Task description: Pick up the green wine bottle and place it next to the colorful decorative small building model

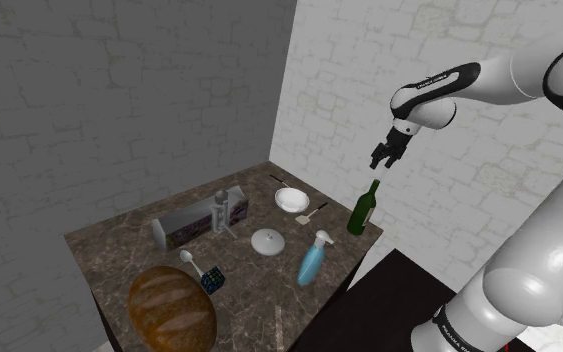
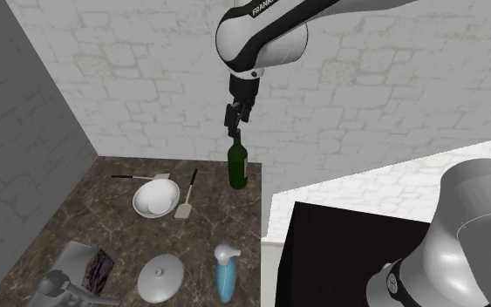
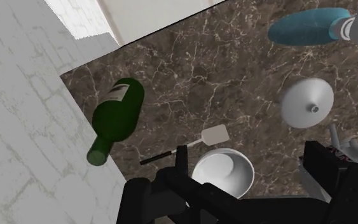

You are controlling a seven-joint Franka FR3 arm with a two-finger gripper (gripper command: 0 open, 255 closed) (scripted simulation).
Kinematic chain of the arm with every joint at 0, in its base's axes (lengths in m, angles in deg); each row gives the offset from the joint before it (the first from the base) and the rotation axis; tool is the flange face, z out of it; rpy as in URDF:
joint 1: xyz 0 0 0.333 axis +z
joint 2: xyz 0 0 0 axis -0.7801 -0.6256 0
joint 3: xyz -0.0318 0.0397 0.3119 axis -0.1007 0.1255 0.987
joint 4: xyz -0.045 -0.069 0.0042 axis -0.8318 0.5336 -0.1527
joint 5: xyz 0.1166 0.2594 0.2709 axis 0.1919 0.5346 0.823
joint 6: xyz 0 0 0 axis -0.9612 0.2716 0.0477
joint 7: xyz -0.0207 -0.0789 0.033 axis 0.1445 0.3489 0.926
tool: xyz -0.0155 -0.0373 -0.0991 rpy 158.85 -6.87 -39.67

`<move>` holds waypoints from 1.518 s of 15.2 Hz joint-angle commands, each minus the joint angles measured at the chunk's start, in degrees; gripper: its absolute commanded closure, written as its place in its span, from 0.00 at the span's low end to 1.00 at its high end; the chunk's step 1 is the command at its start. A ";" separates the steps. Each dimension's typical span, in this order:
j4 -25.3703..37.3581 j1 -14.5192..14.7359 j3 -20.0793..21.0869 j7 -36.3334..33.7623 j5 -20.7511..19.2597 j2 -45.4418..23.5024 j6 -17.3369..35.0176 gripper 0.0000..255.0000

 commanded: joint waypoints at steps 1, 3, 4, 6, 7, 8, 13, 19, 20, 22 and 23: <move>3.07 -0.97 -0.87 3.92 3.20 -5.15 0.73 0.00; 6.02 -2.40 -1.00 7.19 6.13 -9.86 1.18 0.00; 7.60 -3.29 -0.87 8.71 7.52 -12.20 1.31 0.00; 10.99 -5.28 -0.40 11.46 10.09 -16.82 1.40 0.00; 12.78 -6.38 -0.05 12.68 11.23 -19.09 1.37 0.00; 14.65 -7.49 0.32 13.80 12.29 -21.34 1.29 0.00; 25.14 -13.32 2.41 17.90 16.26 -32.41 0.25 0.00; 34.23 -17.90 4.34 19.70 18.36 -41.45 -0.29 0.00; 34.26 -18.01 4.55 19.83 18.59 -41.95 0.16 0.00; 34.36 -18.24 4.97 20.07 19.07 -42.95 1.04 0.00; 34.43 -18.36 5.18 20.19 19.30 -43.46 1.47 0.00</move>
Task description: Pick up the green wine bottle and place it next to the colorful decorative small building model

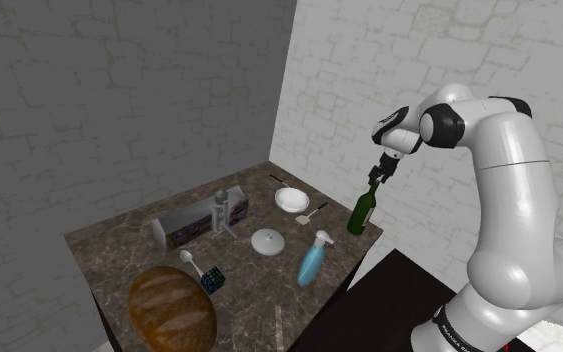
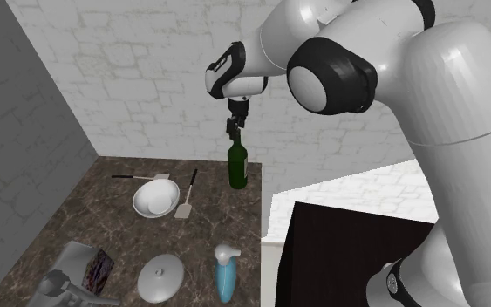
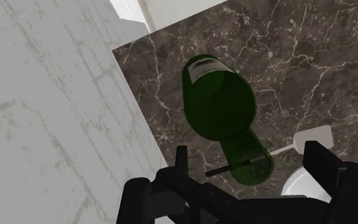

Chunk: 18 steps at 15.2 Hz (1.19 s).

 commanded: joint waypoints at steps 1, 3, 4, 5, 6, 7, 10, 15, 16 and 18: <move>0.18 -0.28 0.48 0.28 0.53 -1.15 0.96 0.00; 0.23 -0.35 0.60 0.35 0.66 -1.45 1.21 0.00; 0.23 -0.36 0.60 0.35 0.66 -1.45 1.20 0.00; 0.23 -0.36 0.60 0.35 0.66 -1.45 1.20 0.00; 0.23 -0.36 0.60 0.35 0.66 -1.45 1.20 0.00; 0.23 -0.36 0.60 0.35 0.66 -1.45 1.20 0.00; 0.23 -0.35 0.60 0.35 0.66 -1.44 1.20 1.00; 0.22 -0.35 0.60 0.35 0.66 -1.43 1.20 1.00; 0.21 -0.35 0.60 0.35 0.66 -1.43 1.20 1.00; 0.20 -0.35 0.60 0.35 0.66 -1.42 1.20 1.00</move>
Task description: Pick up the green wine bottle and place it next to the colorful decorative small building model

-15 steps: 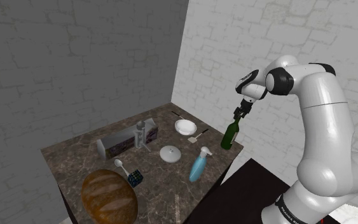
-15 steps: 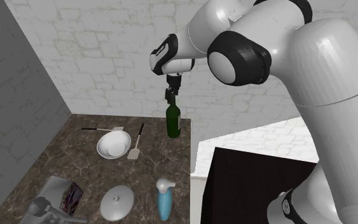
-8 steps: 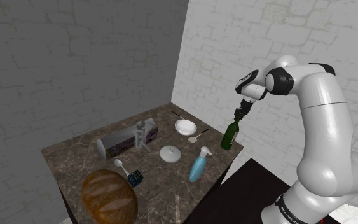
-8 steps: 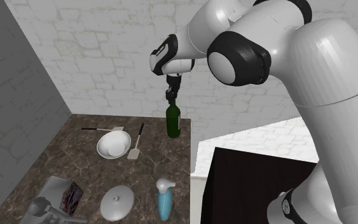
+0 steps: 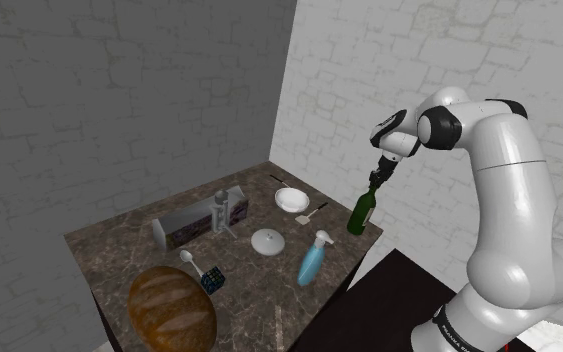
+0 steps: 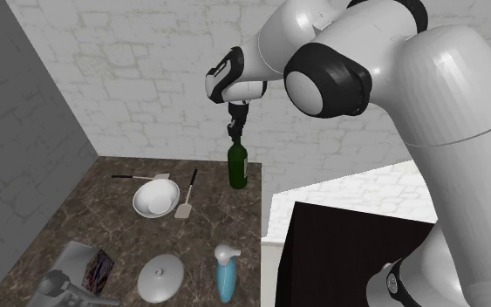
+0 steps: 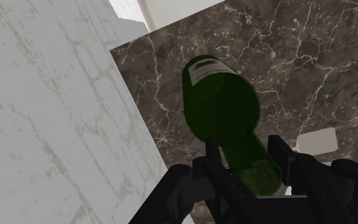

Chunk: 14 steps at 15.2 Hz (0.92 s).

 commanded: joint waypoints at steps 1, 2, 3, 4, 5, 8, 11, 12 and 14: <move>0.02 -0.01 0.01 0.00 0.01 -0.03 0.00 1.00; -0.05 0.13 -0.21 -0.15 -0.23 0.48 -0.43 1.00; -0.10 0.27 -0.42 -0.30 -0.46 0.98 -0.87 1.00; -0.12 0.40 -0.62 -0.46 -0.70 1.46 -1.33 1.00; -0.13 0.54 -0.83 -0.62 -0.94 1.95 -1.78 1.00; -0.10 0.92 -1.43 -1.09 -1.66 3.37 -3.17 1.00; 0.05 1.27 -2.01 -1.57 -2.39 4.72 -4.61 1.00; 0.13 1.38 -2.20 -1.73 -2.63 5.16 -5.10 1.00; 0.34 1.59 -2.56 -2.06 -3.11 6.01 -6.10 1.00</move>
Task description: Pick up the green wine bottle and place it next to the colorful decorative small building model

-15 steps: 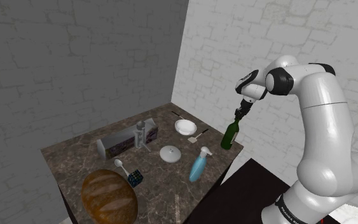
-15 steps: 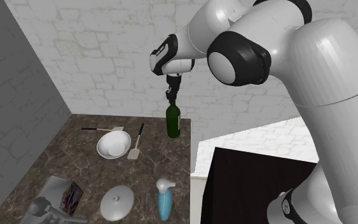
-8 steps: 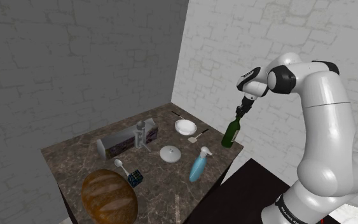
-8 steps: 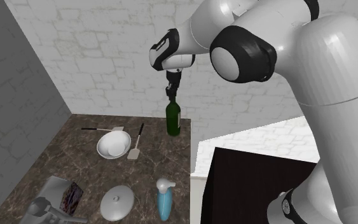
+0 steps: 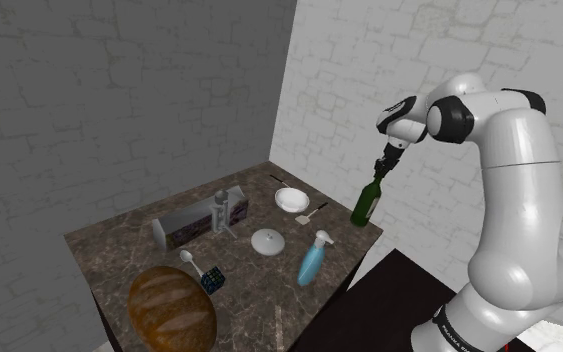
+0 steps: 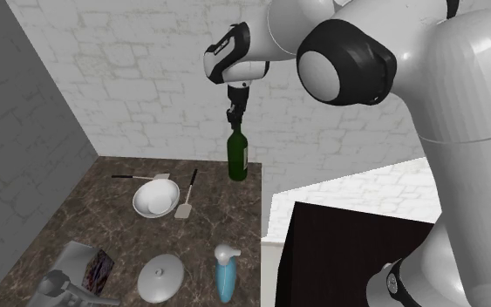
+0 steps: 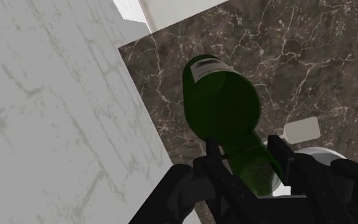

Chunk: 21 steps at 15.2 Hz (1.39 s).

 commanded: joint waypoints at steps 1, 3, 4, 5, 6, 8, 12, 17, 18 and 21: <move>0.39 0.15 -0.33 -0.34 -0.45 0.73 -1.05 1.00; 0.68 0.34 -0.68 -0.66 -0.93 1.53 -2.08 1.00; 0.84 0.43 -0.84 -0.83 -1.16 1.92 -2.60 1.00; 1.02 0.51 -1.01 -0.99 -1.39 2.31 -3.13 1.00; 1.22 0.59 -1.16 -1.15 -1.62 2.68 -3.67 1.00; 1.65 0.74 -1.47 -1.47 -2.07 3.41 -4.75 1.00; 2.69 0.98 -2.03 -2.11 -2.94 4.76 -6.99 1.00; 4.33 1.16 -2.64 -2.88 -3.94 6.25 -9.92 1.00; 4.71 1.19 -2.75 -3.03 -4.12 6.51 -10.52 1.00; 5.94 1.21 -3.06 -3.47 -4.64 7.25 -12.37 1.00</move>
